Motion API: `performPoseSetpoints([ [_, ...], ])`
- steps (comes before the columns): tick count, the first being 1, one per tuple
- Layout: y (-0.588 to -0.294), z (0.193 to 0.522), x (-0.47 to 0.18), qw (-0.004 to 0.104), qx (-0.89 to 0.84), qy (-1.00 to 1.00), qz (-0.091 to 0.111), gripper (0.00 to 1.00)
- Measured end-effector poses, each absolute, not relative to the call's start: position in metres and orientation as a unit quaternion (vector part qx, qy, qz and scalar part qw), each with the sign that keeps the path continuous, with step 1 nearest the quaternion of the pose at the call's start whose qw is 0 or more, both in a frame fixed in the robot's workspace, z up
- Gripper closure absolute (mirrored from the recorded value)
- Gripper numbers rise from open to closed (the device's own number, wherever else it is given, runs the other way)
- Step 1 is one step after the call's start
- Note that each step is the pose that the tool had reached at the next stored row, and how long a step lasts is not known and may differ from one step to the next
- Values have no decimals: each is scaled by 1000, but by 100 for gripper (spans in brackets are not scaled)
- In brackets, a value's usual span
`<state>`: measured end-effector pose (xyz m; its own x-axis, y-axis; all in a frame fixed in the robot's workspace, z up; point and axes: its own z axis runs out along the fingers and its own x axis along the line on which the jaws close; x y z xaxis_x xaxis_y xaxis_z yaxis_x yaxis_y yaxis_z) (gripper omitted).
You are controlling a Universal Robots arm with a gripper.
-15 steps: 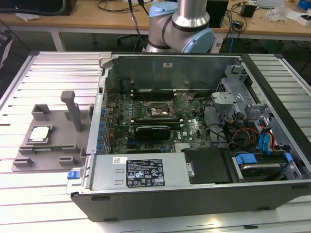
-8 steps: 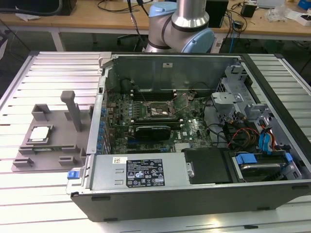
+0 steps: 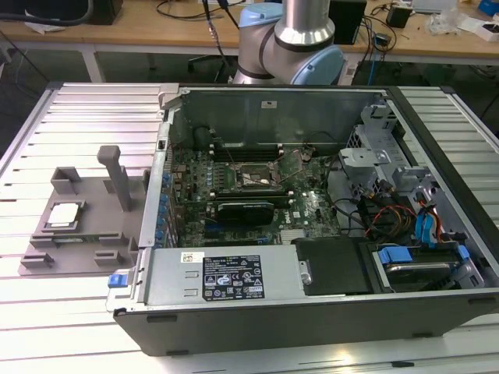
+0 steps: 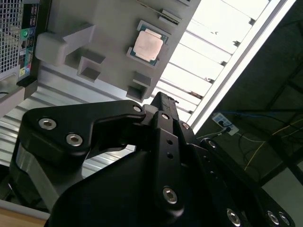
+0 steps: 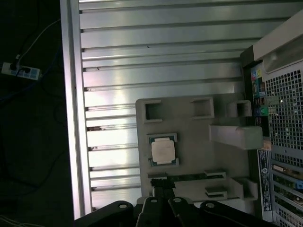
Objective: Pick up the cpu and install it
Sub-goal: 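Reach for the cpu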
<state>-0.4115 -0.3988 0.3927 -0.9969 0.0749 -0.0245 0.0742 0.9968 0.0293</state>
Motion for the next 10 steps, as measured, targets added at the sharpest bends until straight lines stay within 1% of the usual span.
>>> performPoseSetpoints([
  [10, -399, 393, -425, 13, 37, 999, 13, 89],
])
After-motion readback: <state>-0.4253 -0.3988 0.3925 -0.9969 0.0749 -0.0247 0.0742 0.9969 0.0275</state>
